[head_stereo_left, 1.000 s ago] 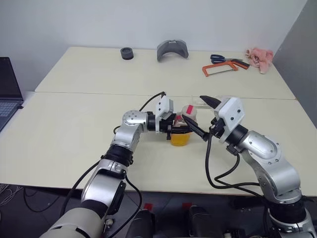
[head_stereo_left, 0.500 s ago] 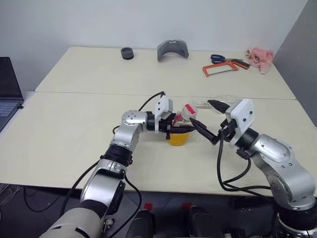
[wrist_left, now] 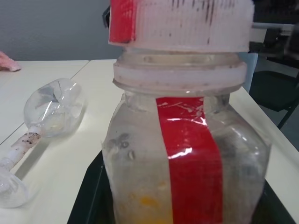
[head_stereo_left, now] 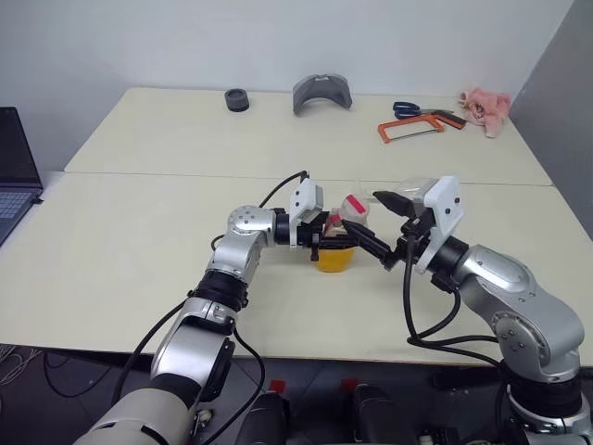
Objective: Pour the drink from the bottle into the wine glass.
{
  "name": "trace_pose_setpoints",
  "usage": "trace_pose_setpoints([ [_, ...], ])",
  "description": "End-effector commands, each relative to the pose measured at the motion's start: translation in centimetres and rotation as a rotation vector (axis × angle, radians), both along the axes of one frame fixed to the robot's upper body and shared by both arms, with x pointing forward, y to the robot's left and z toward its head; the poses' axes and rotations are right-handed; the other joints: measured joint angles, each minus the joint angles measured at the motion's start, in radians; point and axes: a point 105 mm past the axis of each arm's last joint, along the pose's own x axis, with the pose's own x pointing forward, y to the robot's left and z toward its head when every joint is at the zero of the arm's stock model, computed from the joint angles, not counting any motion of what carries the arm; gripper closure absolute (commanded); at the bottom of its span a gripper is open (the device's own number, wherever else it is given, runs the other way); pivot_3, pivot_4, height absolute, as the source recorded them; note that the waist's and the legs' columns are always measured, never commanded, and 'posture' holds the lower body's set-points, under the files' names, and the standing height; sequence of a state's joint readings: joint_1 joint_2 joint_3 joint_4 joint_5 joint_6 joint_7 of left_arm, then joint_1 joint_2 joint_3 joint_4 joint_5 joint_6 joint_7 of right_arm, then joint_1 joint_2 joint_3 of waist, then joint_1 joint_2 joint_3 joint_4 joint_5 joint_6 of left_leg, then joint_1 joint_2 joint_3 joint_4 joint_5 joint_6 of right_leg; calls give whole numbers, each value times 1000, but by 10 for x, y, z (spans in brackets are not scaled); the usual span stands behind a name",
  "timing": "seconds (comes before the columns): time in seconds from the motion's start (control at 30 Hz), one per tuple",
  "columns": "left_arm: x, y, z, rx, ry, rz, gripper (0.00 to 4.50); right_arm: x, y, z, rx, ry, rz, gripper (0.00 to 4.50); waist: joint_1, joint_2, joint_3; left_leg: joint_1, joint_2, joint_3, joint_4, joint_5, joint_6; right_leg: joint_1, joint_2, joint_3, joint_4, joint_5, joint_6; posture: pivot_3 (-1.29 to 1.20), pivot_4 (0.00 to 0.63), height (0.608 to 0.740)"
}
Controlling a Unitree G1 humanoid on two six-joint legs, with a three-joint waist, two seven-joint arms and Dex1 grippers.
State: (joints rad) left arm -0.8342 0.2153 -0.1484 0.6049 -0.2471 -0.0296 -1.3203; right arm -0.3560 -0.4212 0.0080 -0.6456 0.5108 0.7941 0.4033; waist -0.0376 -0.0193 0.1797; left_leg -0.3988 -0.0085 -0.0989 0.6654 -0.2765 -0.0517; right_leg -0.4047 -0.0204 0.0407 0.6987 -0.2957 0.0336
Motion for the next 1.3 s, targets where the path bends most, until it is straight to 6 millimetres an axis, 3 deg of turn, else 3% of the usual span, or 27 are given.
trace_pose_setpoints([
  [0.03, 0, -1, 15, -42, -49, -7, 2866, 0, 4, 11, 17, -42, 14, 278, 0, 0, 0, 0, 0, 0, 0, 0, 0, 0, 0, 0, 0, 0, 0, 0, 150, 740],
  [0.1, -1, -1, 15, -41, -49, -6, 2866, 1, 6, 12, 28, -42, 20, 278, 0, 0, 0, 0, 0, 0, 0, 0, 0, 0, 0, 0, 0, 0, 0, 0, 150, 740],
  [0.2, -1, 0, 14, -40, -48, -6, 2866, 2, 7, 13, 31, -43, 37, 869, 0, 0, 0, 0, 0, 0, 0, 0, 0, 0, 0, 0, 0, 0, 0, 0, 150, 740],
  [0.37, -1, 0, 14, -40, -46, -7, 2867, 0, 12, 16, 16, -52, 101, 2621, -1, 0, 0, 0, 0, 0, 0, 0, 0, 0, 0, 0, 0, 0, 0, 0, 150, 740],
  [0.7, -7, 0, 14, -29, -34, -48, 2883, -12, 25, 17, -230, -147, 520, 2660, -4, 0, 0, 0, 0, 3, 0, 0, 0, 0, 1, -1, 0, 0, 0, 0, 150, 740],
  [0.97, -9, 3, 13, -35, -33, -33, 2883, -4, 21, 12, -295, -124, 599, 2660, -5, 0, 0, 0, 0, 1, 0, 0, 0, 0, 0, 0, 0, 0, 0, 0, 150, 740],
  [1.2, -11, 5, 14, -52, -34, -14, 2891, 0, 18, 11, -304, -133, 587, 181, -4, 0, 0, 0, 0, 0, 0, 0, 0, 0, 0, 0, 0, 0, 0, 0, 150, 740],
  [1.3, -11, 4, 14, -61, -36, -4, 2891, 0, 17, 10, -313, -139, 583, 0, -4, 0, 0, 0, 0, 0, 0, 0, 0, 0, 0, 0, 0, 0, 0, 0, 150, 740],
])
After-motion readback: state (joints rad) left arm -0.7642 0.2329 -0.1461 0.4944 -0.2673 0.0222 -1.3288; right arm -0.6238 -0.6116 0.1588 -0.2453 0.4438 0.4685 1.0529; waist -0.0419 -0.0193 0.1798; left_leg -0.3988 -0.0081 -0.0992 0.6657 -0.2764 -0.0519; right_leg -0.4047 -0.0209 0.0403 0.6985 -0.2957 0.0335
